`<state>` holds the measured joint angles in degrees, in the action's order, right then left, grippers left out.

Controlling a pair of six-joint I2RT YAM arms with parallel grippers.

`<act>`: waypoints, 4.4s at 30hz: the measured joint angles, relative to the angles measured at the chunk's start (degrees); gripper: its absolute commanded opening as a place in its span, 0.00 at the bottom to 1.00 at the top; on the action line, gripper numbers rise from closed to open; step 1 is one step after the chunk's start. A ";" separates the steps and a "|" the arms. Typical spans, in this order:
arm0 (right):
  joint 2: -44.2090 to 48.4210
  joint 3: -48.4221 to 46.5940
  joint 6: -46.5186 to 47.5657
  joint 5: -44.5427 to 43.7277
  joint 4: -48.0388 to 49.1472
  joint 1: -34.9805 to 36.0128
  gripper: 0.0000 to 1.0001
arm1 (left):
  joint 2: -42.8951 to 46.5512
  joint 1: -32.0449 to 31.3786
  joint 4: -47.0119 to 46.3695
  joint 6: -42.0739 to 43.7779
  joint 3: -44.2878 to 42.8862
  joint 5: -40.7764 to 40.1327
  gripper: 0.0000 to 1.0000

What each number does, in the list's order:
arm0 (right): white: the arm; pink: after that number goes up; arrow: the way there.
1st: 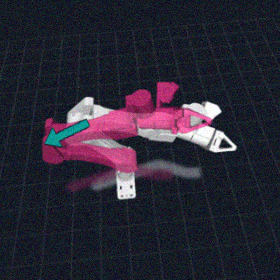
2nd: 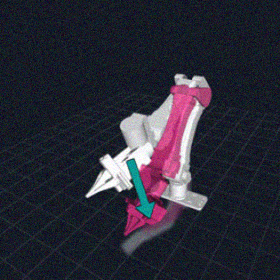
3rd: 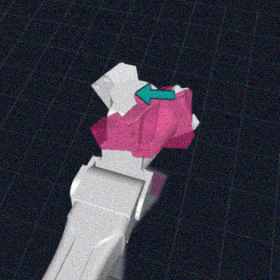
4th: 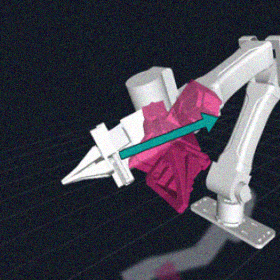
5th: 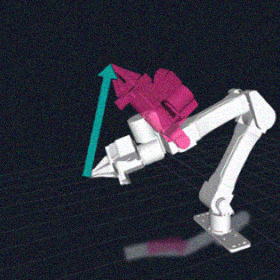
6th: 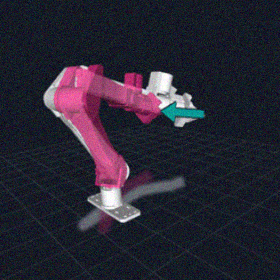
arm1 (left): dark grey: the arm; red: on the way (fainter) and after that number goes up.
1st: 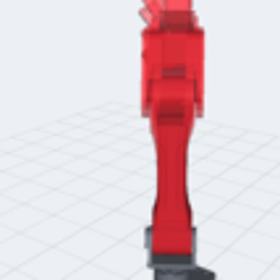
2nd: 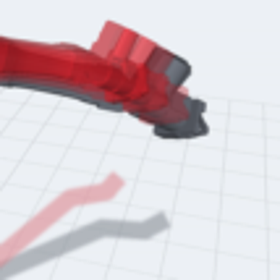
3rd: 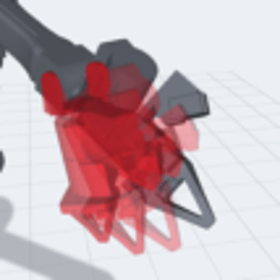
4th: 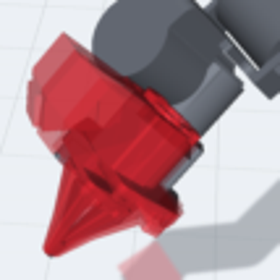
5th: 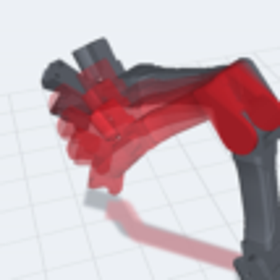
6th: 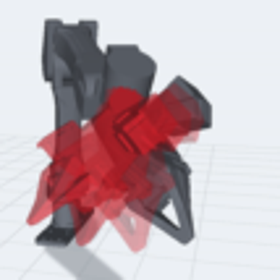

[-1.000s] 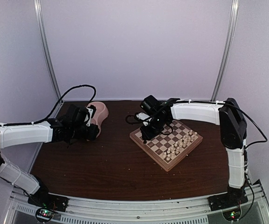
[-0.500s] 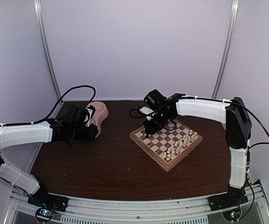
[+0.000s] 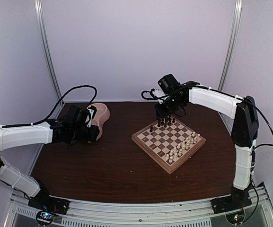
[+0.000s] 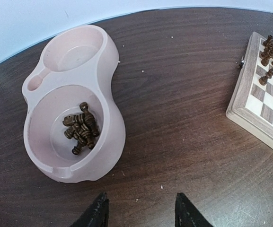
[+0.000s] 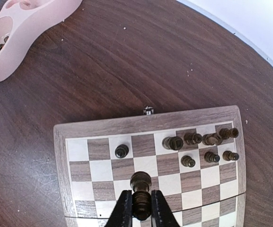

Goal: Set up the chess pieces on the board
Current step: Place the queen at d8, then pick up the knight from the storage box.

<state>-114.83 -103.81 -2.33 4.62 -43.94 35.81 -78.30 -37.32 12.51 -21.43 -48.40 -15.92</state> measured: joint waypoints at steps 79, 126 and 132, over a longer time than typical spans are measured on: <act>-6.58 -8.39 3.96 -1.97 1.36 -0.42 0.28 | 1.31 3.41 5.62 -1.36 -2.60 1.55 0.49; 39.26 47.93 0.92 -0.11 25.57 0.81 0.31 | -34.49 21.29 19.69 -28.57 -33.09 8.39 0.45; 39.26 47.93 1.05 -0.11 25.31 0.81 0.31 | -37.64 21.64 18.40 -37.24 -34.91 9.68 0.44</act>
<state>-75.57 -55.88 -1.28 4.51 -18.63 36.62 -115.94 -15.68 30.92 -58.67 -83.31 -6.24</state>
